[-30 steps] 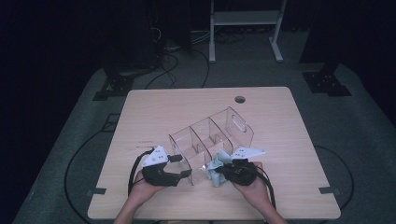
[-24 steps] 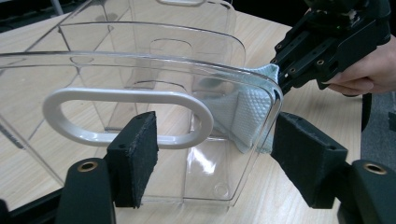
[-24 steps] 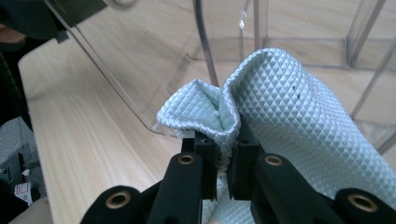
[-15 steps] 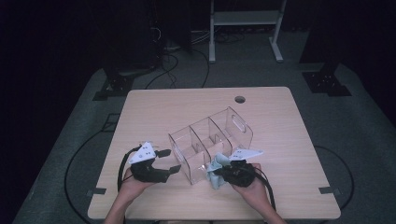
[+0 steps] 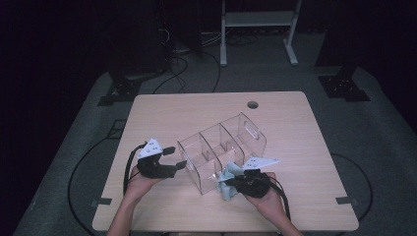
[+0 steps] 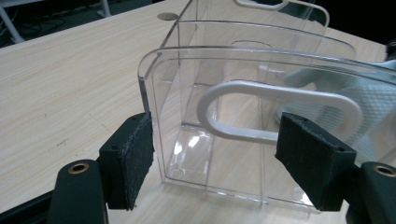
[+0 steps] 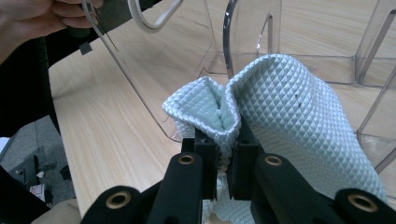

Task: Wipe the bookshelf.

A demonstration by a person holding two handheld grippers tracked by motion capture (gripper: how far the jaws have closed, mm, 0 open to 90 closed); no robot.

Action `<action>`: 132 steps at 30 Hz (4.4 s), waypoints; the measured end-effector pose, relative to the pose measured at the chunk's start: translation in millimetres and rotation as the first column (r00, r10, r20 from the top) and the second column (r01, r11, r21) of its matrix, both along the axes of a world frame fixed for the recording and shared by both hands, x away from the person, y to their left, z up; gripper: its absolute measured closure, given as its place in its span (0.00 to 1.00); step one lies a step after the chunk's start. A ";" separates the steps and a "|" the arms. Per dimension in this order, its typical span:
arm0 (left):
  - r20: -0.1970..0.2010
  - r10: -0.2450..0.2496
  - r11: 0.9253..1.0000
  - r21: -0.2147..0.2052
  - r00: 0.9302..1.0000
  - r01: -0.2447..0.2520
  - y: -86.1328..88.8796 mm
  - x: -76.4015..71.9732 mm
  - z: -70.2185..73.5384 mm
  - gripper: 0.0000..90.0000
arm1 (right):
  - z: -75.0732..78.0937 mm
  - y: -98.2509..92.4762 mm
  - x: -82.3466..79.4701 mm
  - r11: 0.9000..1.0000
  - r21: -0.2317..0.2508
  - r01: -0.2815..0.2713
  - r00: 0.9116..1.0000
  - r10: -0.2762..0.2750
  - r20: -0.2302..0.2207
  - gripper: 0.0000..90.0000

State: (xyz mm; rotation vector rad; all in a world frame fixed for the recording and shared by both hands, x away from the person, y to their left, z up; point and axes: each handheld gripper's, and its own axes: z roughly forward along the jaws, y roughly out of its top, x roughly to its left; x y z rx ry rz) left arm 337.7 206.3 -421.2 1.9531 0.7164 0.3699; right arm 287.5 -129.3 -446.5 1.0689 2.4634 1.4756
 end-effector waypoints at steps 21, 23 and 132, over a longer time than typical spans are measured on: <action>-0.018 0.011 1.000 -0.027 1.000 -0.011 -10.7 13.7 -6.3 0.49 | 31.0 22.0 -16.4 0.991 0.081 -0.110 0.993 0.106 0.056 0.94; -0.012 -0.001 1.000 -0.020 1.000 0.000 -14.5 11.5 -6.3 0.49 | 42.1 28.7 -19.3 0.984 0.105 -0.141 0.988 0.133 0.078 0.94; 0.000 0.049 0.998 -0.024 0.999 -0.049 -25.9 12.8 -10.6 0.51 | 9.7 59.5 -29.2 0.984 0.000 -0.177 0.983 0.176 0.054 0.94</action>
